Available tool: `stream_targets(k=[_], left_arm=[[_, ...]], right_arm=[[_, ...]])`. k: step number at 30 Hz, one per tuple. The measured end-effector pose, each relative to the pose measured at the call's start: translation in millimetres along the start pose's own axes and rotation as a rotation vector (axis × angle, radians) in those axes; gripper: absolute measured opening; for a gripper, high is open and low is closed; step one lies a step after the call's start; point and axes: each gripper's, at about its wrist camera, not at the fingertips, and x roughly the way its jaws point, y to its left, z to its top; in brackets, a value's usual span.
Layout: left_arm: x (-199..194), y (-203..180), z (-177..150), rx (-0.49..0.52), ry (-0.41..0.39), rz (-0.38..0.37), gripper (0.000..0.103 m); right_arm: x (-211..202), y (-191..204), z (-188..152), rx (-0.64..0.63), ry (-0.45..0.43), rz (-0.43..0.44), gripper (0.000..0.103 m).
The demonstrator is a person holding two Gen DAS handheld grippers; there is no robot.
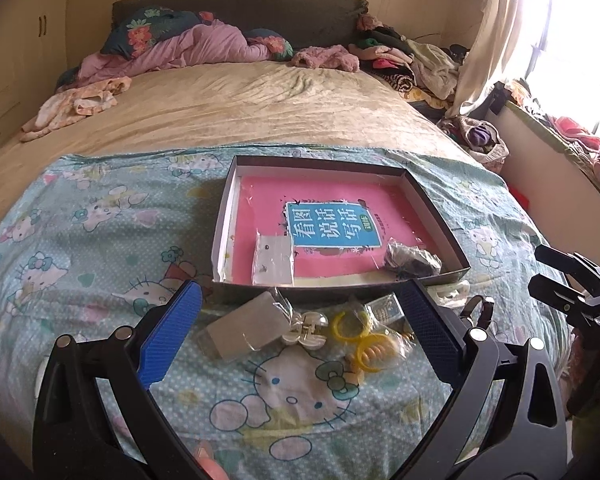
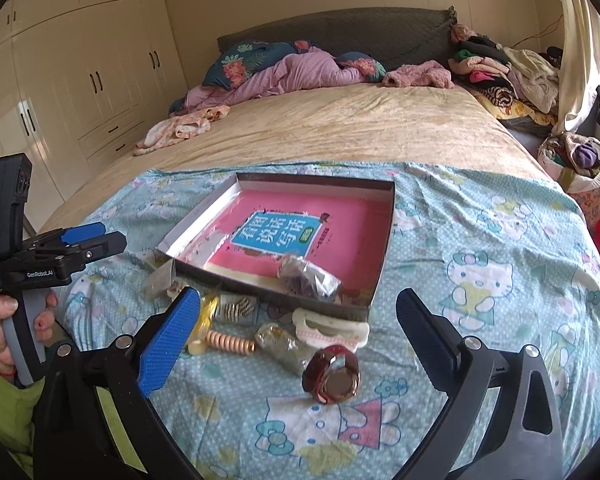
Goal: Organize jewelry
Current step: 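Withdraw both open tools from the tray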
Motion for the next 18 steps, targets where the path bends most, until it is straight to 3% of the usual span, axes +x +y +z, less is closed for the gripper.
stream_targets(k=[18], left_arm=[[15, -25, -44, 0.004, 0.121, -0.056, 0.093]], right_arm=[[11, -14, -48, 0.036, 0.097, 0.001, 0.098]])
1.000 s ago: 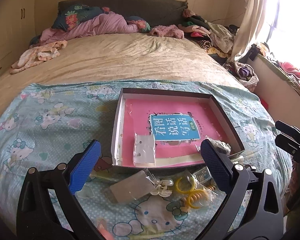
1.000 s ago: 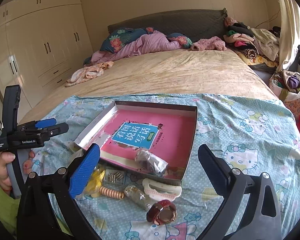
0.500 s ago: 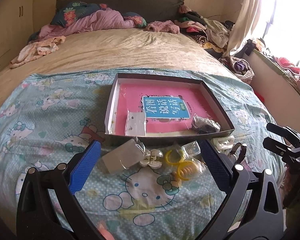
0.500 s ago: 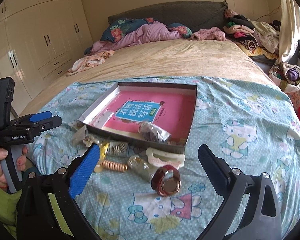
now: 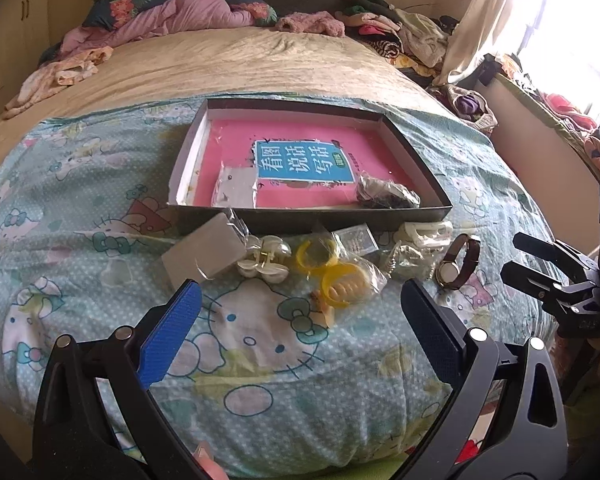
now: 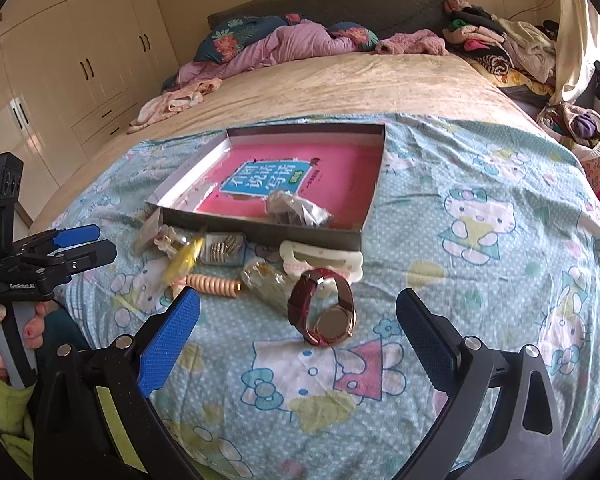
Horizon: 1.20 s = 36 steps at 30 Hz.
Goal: Organize jewelry
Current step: 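Withdraw both open tools from the tray, then grasp the red-strap watch with the right tool while the left tool grasps the yellow bangle bag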
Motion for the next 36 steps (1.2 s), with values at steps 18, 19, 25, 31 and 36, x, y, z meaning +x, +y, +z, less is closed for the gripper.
stream_targets(k=[18, 19, 25, 31, 36], left_arm=[[54, -10, -5, -0.134, 0.161, -0.156, 0.093], [57, -10, -4, -0.142, 0.166, -0.161, 0.093], [76, -7, 0, -0.210, 0.208, -0.186, 0.093], [88, -5, 4, -0.231, 0.223, -0.173, 0.085], [90, -5, 6, -0.229, 0.221, -0.143, 0.067]], right_arm=[[49, -15, -13, -0.054, 0.055, 0.030, 0.086], [52, -15, -12, -0.060, 0.053, 0.030, 0.086], [65, -18, -11, -0.071, 0.058, 0.048, 0.080], [75, -21, -11, -0.078, 0.058, 0.080, 0.054], [71, -18, -12, -0.107, 0.043, 0.091, 0.037]])
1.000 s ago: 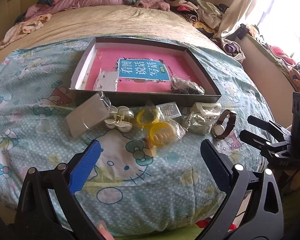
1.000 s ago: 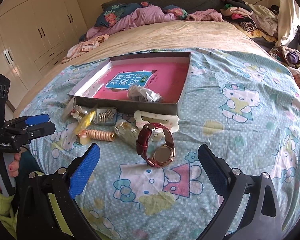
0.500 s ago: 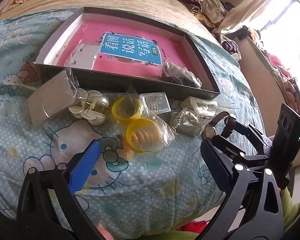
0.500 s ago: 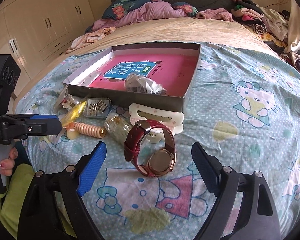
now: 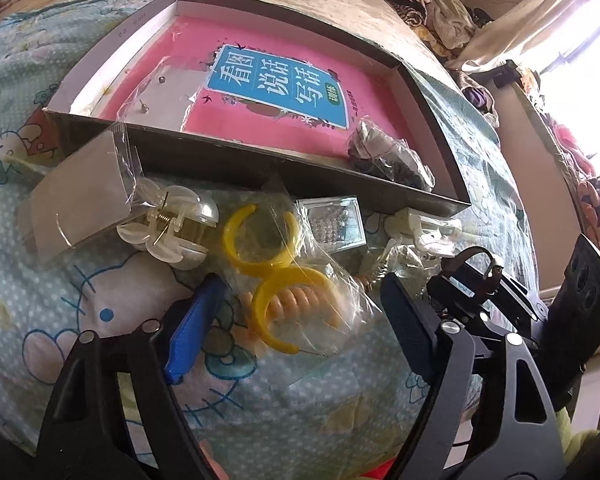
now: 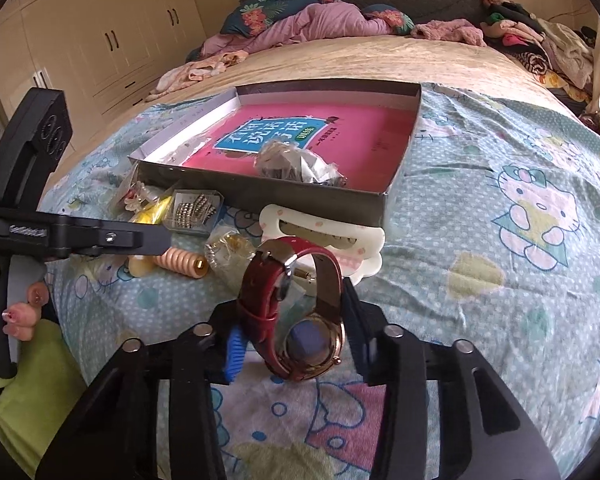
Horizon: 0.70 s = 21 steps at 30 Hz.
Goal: Organize jewelry
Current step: 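Grasp the red-strap watch with the right tool while the left tool grasps the yellow bangle bag, then carry the watch and yellow bag into the pink tray and release both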
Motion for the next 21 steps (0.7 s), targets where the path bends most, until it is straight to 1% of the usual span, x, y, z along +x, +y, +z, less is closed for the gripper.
stream_targets(k=[1, 3, 8, 12, 16, 21], left_arm=[[0, 0, 0, 0.002, -0.001, 0.007, 0.065], [0, 0, 1, 0.011, -0.003, 0.013, 0.056], [-3, -3, -3, 0.038, -0.017, 0.009, 0.044], [-19, -8, -6, 0.068, -0.059, -0.001, 0.044], [-43, -11, -9, 0.089, -0.116, -0.007, 0.044], [-72, -9, -9, 0.123, -0.200, 0.030, 0.044]], right_arm=[[-3, 1, 0, -0.003, -0.005, -0.003, 0.036], [-9, 1, -1, -0.002, -0.015, 0.000, 0.035], [-28, 3, 0, -0.005, -0.043, 0.000, 0.035], [-43, 7, 4, -0.017, -0.071, -0.003, 0.035], [-54, 13, 12, -0.031, -0.097, -0.002, 0.035], [-61, 23, 24, -0.059, -0.126, 0.008, 0.035]])
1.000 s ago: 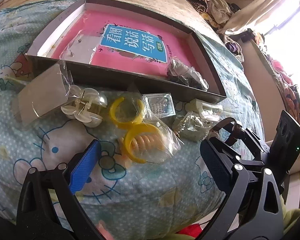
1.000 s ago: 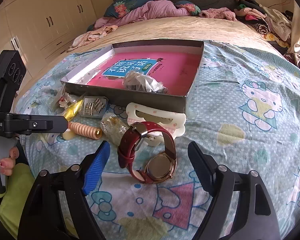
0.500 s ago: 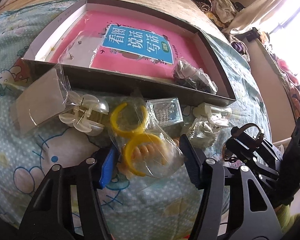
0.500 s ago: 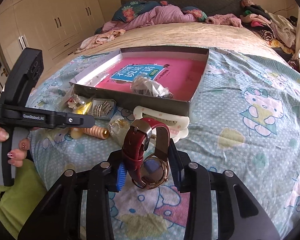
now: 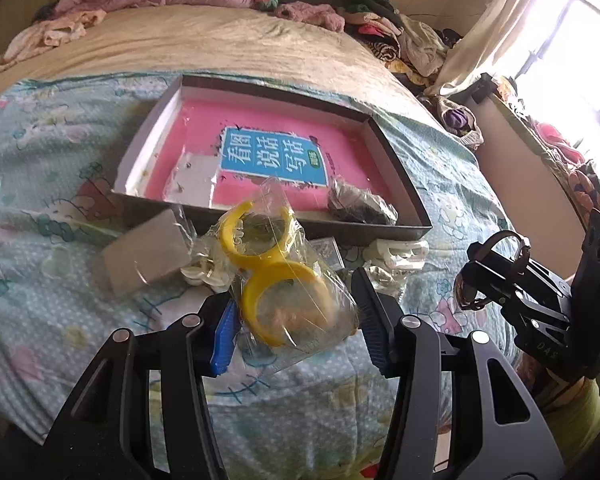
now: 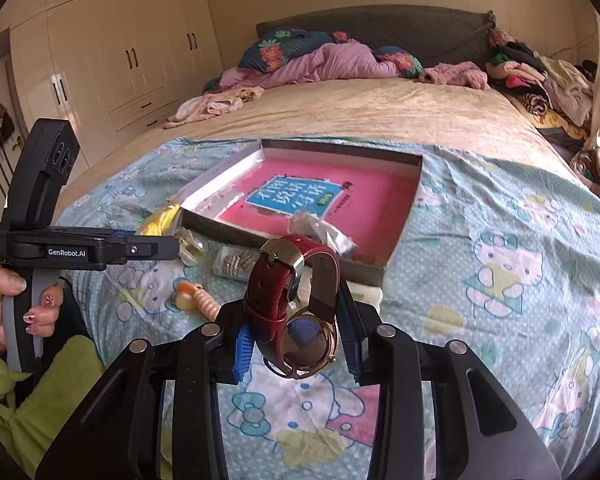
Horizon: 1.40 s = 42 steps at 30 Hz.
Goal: Organize jewelry
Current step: 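Carry the watch and yellow bag into the pink tray and release both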
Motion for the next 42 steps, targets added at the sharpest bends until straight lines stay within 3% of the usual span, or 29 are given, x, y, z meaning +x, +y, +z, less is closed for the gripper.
stream_targets(k=[11, 21, 35, 42], left_arm=[[-16, 16, 24, 0.018, -0.088, 0.080, 0.044], [-14, 33, 49, -0.004, -0.121, 0.092, 0.044], [20, 23, 76, 0.034, -0.100, 0.092, 0.044], [52, 15, 84, 0.069, -0.040, 0.079, 0.044]], right_arm=[[4, 16, 29, -0.040, -0.053, 0.023, 0.035], [17, 15, 56, -0.060, -0.088, 0.010, 0.035], [40, -12, 90, -0.050, -0.108, -0.048, 0.035], [62, -30, 93, -0.038, -0.068, -0.074, 0.035]])
